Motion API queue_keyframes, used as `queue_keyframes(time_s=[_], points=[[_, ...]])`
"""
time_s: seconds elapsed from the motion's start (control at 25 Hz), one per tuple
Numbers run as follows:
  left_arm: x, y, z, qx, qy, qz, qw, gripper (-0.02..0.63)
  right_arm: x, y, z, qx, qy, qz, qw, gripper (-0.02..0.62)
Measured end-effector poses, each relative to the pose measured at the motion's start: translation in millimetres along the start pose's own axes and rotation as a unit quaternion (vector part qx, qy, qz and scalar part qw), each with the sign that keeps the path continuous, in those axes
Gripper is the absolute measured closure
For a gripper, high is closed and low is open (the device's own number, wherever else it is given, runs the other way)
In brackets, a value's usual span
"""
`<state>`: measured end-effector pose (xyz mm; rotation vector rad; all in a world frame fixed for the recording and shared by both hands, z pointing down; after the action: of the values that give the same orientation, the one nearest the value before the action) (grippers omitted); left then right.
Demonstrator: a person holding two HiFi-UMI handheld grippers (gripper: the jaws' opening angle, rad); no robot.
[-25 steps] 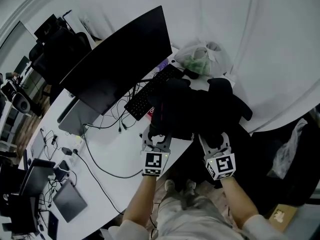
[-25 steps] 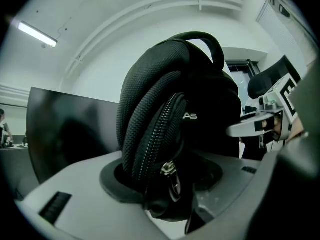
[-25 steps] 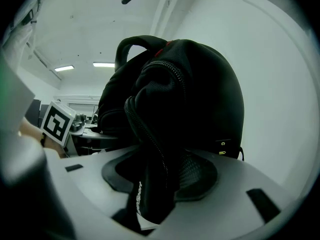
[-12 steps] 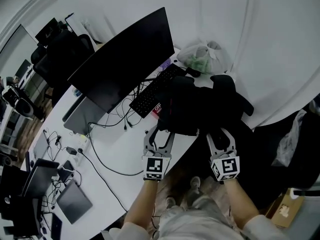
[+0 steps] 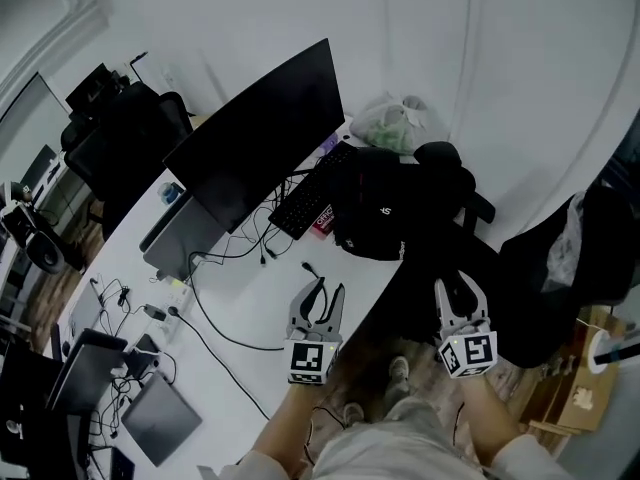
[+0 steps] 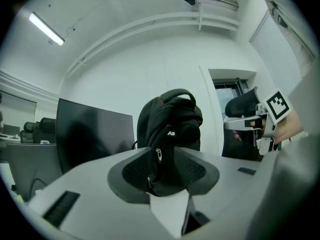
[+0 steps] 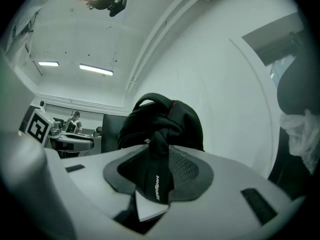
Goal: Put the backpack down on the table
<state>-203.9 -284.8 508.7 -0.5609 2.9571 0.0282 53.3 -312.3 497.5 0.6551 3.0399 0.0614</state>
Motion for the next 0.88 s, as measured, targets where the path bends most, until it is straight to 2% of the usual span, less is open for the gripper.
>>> queue_keyframes(time_s=[0.16, 0.28, 0.44, 0.68, 0.88], points=[[-1, 43, 14, -0.028, 0.007, 0.015, 0.9995, 0.546, 13, 44, 12, -0.016, -0.002, -0.029, 0.999, 0.515], [-5, 71, 21, -0.037, 0.023, 0.015, 0.9989, 0.557, 26, 75, 17, -0.021, 0.002, -0.042, 0.999, 0.534], [-8, 104, 29, -0.046, 0.024, 0.016, 0.9985, 0.591, 43, 107, 20, -0.020, 0.007, -0.052, 0.998, 0.546], [-21, 138, 40, -0.063, 0.038, -0.014, 0.9972, 0.597, 57, 145, 31, -0.027, -0.006, -0.064, 0.998, 0.558], [-52, 158, 42, -0.044, 0.042, -0.040, 0.9974, 0.597, 59, 175, 31, -0.021, -0.026, -0.057, 0.998, 0.557]])
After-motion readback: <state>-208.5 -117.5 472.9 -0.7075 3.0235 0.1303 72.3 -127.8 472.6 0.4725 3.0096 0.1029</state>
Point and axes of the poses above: the fingertips, and each gripper's own axes: y backward along the fingers, x to its left, z out of its top, the point moved 4 cm from there along y, backward along the fingers, and after that the axes turned 4 degrees about -z, right-handed, at the moved point
